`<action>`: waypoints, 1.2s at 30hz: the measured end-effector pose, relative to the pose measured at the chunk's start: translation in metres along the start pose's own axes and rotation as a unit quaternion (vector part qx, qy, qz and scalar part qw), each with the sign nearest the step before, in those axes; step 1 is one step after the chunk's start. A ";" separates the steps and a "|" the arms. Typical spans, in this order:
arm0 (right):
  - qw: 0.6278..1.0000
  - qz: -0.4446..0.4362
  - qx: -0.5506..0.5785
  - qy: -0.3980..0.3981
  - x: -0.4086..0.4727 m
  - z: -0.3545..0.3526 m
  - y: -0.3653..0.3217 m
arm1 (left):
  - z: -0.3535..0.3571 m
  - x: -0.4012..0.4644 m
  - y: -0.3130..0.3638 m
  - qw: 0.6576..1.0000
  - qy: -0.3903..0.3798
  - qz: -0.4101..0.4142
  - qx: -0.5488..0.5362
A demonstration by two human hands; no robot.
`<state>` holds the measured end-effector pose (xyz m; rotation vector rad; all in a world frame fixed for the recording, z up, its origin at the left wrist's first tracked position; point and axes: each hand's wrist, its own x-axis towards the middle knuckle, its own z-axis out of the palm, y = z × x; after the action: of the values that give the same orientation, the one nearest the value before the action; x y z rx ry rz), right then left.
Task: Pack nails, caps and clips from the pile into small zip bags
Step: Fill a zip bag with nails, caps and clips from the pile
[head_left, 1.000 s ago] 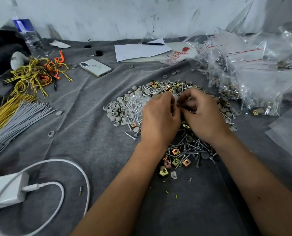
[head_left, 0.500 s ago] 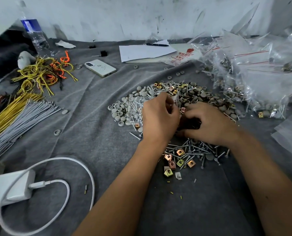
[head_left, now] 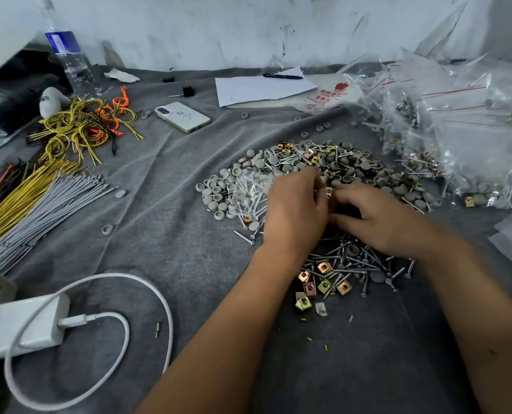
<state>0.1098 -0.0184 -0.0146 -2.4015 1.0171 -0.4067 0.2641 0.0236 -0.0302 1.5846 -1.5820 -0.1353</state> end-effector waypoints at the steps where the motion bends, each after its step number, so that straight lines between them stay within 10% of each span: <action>1: 1.000 0.008 0.016 0.025 0.000 0.000 0.000 | 0.000 0.001 -0.002 0.999 0.013 -0.022 -0.033; 15: 0.955 0.051 0.109 0.270 0.001 0.003 0.000 | -0.003 0.006 -0.006 0.970 0.019 -0.150 -0.191; 36: 0.978 -0.016 -0.032 0.205 0.005 0.018 -0.014 | -0.006 0.005 -0.004 0.938 0.055 -0.138 -0.312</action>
<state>0.1299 -0.0075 -0.0216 -2.4469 1.1789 -0.9232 0.2715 0.0214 -0.0266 1.2624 -1.0698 -0.6271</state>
